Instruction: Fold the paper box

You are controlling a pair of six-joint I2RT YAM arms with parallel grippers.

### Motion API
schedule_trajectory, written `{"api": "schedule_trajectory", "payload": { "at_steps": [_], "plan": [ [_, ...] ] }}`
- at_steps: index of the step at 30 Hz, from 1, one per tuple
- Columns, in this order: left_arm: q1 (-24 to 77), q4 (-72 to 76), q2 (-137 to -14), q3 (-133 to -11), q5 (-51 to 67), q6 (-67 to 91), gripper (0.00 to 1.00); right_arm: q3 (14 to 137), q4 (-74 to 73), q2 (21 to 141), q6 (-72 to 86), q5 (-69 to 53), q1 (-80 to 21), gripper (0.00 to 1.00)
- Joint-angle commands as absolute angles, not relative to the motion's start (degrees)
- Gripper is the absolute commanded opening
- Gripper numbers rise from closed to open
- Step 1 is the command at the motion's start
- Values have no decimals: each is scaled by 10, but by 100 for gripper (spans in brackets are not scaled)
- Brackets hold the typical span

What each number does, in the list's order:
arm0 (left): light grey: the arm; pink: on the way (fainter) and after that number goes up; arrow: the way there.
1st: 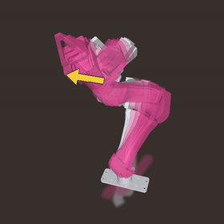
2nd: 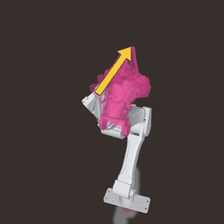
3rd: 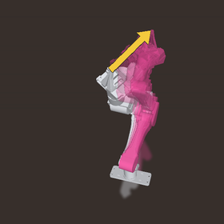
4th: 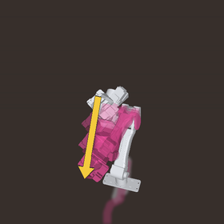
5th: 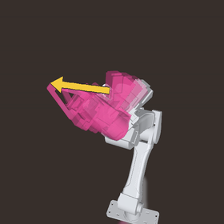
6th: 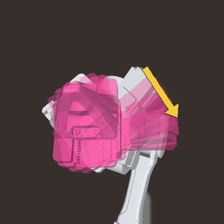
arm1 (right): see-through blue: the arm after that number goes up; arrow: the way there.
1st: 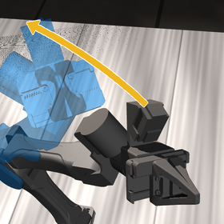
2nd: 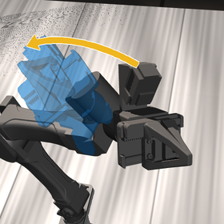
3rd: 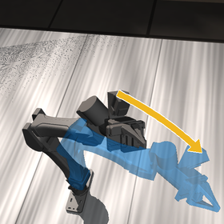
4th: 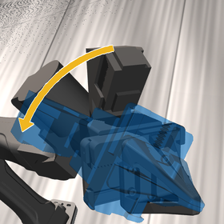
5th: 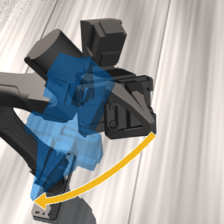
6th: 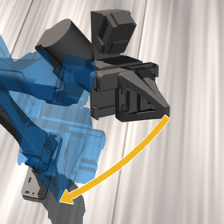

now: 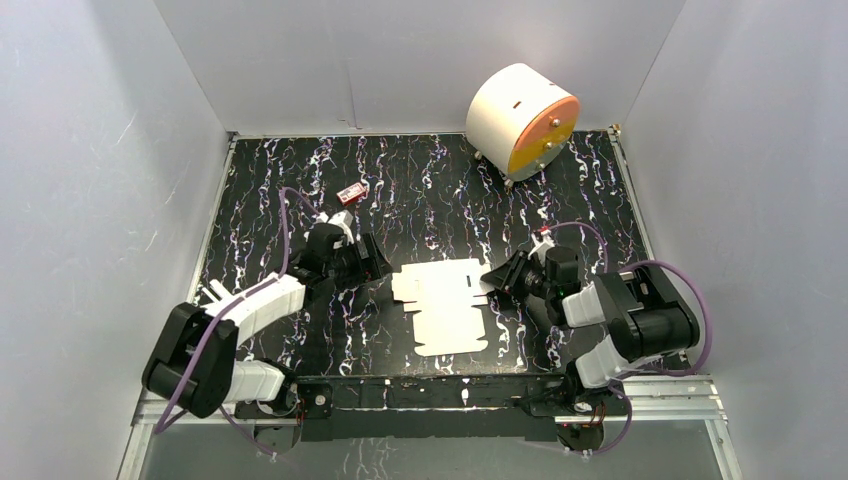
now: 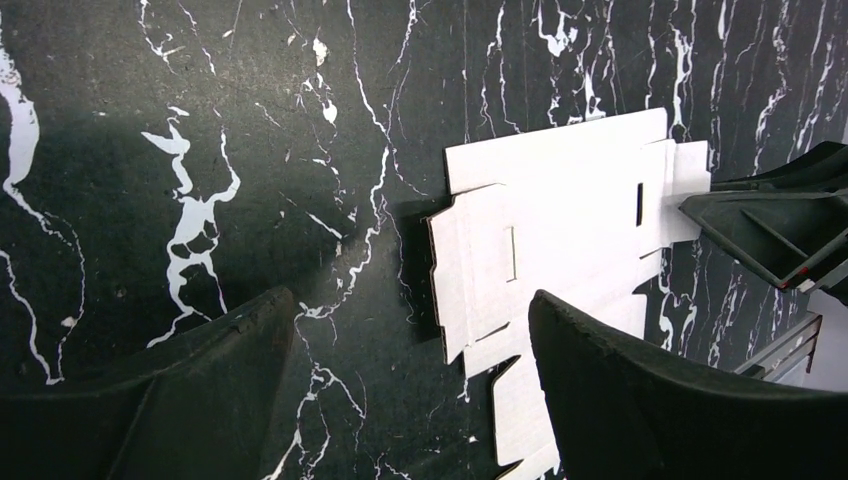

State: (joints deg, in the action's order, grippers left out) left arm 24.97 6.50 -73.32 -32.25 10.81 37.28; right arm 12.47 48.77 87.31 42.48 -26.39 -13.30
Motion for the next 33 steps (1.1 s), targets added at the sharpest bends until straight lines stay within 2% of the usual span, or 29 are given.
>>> {"api": "schedule_trajectory", "payload": {
  "at_steps": [1, 5, 8, 21, 33],
  "plan": [
    [248, 74, -756, -353, 127, 365, 83, 146, 511, 914, 399, -284, -136, 36],
    [244, 76, -772, -366, 138, 364, 82, 156, 543, 951, 407, -308, -136, 34],
    [241, 72, -781, -376, 141, 362, 82, 159, 558, 971, 409, -323, -136, 25],
    [208, 60, -816, -417, 214, 357, 80, 147, 558, 963, 409, -323, -136, 25],
    [206, 48, -842, -441, 241, 353, 77, 136, 558, 884, 409, -323, -136, 25]
  ]
}}
